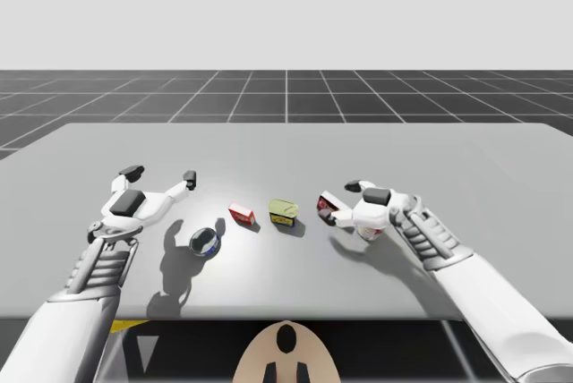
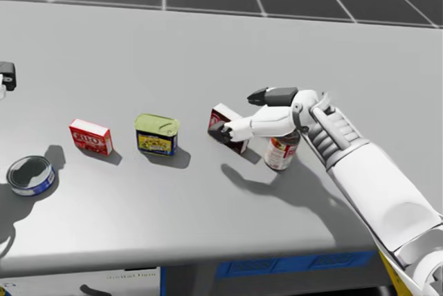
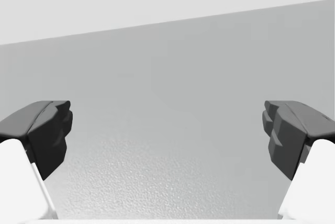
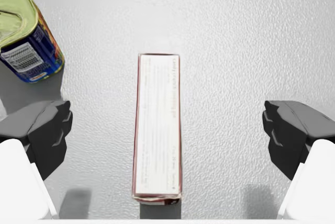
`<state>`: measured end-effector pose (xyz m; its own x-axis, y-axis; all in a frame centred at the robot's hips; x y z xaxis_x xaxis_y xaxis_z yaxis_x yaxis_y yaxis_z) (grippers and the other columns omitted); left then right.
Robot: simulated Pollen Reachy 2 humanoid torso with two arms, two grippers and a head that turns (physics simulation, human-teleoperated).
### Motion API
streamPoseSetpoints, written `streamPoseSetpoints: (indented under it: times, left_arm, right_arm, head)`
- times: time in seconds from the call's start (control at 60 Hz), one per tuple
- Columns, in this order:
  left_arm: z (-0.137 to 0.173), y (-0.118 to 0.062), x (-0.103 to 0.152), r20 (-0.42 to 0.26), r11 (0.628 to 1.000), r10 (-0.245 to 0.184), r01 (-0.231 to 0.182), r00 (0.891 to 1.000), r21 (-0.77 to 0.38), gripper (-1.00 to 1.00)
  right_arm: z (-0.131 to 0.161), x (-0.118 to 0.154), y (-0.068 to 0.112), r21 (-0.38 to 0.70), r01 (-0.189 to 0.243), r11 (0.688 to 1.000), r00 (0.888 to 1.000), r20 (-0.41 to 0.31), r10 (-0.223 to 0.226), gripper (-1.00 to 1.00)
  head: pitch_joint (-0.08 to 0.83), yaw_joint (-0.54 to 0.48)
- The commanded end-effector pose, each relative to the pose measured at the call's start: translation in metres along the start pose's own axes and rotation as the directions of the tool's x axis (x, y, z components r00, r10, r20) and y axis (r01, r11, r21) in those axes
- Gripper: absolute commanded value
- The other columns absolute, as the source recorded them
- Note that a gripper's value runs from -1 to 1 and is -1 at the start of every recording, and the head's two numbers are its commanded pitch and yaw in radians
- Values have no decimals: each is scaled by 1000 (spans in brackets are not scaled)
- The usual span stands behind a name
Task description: Lift the pudding box off the table.
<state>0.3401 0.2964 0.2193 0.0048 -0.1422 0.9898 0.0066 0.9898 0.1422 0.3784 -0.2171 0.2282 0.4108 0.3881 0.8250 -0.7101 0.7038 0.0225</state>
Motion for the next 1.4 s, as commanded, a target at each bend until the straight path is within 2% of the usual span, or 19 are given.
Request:
streamPoseSetpoints:
  times: [0.017, 0.217, 0.4, 0.417, 0.45, 0.467, 0.483, 0.517, 0.683, 0.817, 1.15, 1.3, 1.4]
  left_arm:
    - [0, 1, 0, 1, 1000, 0, 0, 1000, 1, -1000]
    - [0, 2, 1, 4, 1000, 2, -2, 1000, 4, -1000]
    - [0, 2, 1, 5, 1000, 3, -3, 1000, 5, -1000]
    - [0, 2, 1, 5, 1000, 2, -2, 1000, 5, -1000]
    - [0, 2, 1, 5, 1000, 2, -2, 1000, 5, -1000]
    - [0, 2, 2, 5, 1000, 2, -2, 1000, 5, -1000]
    - [0, 2, 2, 5, 1000, 2, -2, 1000, 5, -1000]
    - [0, 2, 1, 5, 1000, 1, -1, 1000, 5, -1000]
    - [0, 2, 2, 5, 1000, 0, 0, 1000, 6, -1000]
    - [0, 1, 2, 5, 1000, -1, 1, 1000, 7, -1000]
    - [2, 1, 2, 3, 1000, -3, 3, 1000, 13, -1000]
    - [2, 2, 3, 4, 1000, -2, 2, 1000, 17, -1000]
    - [3, 2, 4, 5, 1000, 1, -1, 1000, 21, -1000]
  right_arm:
    - [-24, -4, -6, 89, -49, 995, 985, -162, 63, -1000]
    - [-40, -1, -9, 82, -47, 996, 979, -195, 62, -1000]
    - [-49, 0, -5, 93, -69, 993, 968, -234, 89, -1000]
    - [-49, -1, -5, 84, -88, 993, 966, -237, 106, -1000]
    - [-49, -2, -5, 63, -117, 991, 962, -239, 129, -821]
    - [-49, -3, -5, 25, -135, 991, 963, -233, 137, -232]
    - [-49, -4, -5, 10, -139, 990, 961, -240, 137, 617]
    - [-48, -4, -5, 2, -133, 991, 958, -255, 129, 957]
    - [-45, -7, -5, -15, -141, 990, 950, -285, 131, 1000]
    - [-43, -10, -5, -5, -144, 990, 946, -293, 136, 1000]
    - [-40, -9, -7, -10, -140, 990, 952, -276, 132, 1000]
    - [-37, -6, -7, -8, -144, 989, 954, -267, 137, 1000]
    - [-28, 4, -5, -11, -145, 989, 962, -235, 139, 1000]
  head:
    - [650, -175]
    - [654, -168]
    - [654, -166]
    - [654, -166]
    - [654, -166]
    - [654, -167]
    - [654, -167]
    - [654, -166]
    - [649, -166]
    - [598, -162]
    - [336, -145]
    - [301, -148]
    - [298, -152]
